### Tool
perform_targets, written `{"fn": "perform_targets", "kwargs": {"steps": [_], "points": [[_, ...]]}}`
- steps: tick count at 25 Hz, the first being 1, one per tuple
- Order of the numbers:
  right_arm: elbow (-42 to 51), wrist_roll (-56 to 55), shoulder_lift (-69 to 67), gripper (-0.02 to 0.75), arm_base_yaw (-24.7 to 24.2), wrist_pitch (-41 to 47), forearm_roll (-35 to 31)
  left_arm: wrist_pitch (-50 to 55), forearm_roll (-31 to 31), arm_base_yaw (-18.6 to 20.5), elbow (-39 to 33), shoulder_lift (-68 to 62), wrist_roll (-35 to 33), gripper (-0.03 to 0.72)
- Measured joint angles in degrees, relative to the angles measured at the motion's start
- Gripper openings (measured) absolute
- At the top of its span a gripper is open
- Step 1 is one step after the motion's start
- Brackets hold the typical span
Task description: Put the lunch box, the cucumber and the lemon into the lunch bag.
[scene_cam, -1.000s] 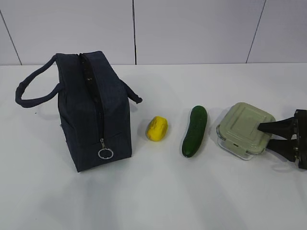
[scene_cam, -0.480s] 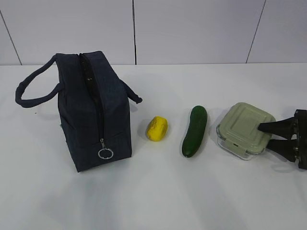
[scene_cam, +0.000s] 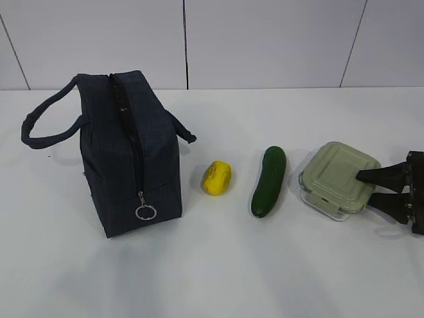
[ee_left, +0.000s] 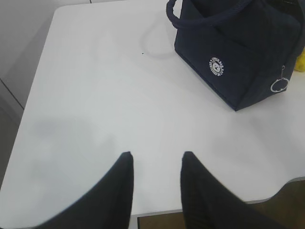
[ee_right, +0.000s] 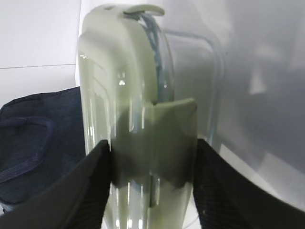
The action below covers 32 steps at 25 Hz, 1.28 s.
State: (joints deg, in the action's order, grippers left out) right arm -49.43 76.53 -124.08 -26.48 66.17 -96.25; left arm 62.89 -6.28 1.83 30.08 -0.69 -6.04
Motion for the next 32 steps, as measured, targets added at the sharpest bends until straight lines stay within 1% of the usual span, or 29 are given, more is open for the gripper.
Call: {"fn": "perform_targets", "kwargs": {"steps": [19, 24, 32], "points": [[0.0, -1.77, 0.0, 0.391, 0.0, 0.09, 0.19, 0.0, 0.0, 0.0, 0.0, 0.0, 0.0, 0.24], [0.0, -1.87, 0.0, 0.377, 0.0, 0.09, 0.19, 0.0, 0.0, 0.0, 0.0, 0.0, 0.0, 0.24], [0.0, -2.26, 0.0, 0.375, 0.0, 0.09, 0.24, 0.0, 0.0, 0.0, 0.0, 0.0, 0.0, 0.24]]}}
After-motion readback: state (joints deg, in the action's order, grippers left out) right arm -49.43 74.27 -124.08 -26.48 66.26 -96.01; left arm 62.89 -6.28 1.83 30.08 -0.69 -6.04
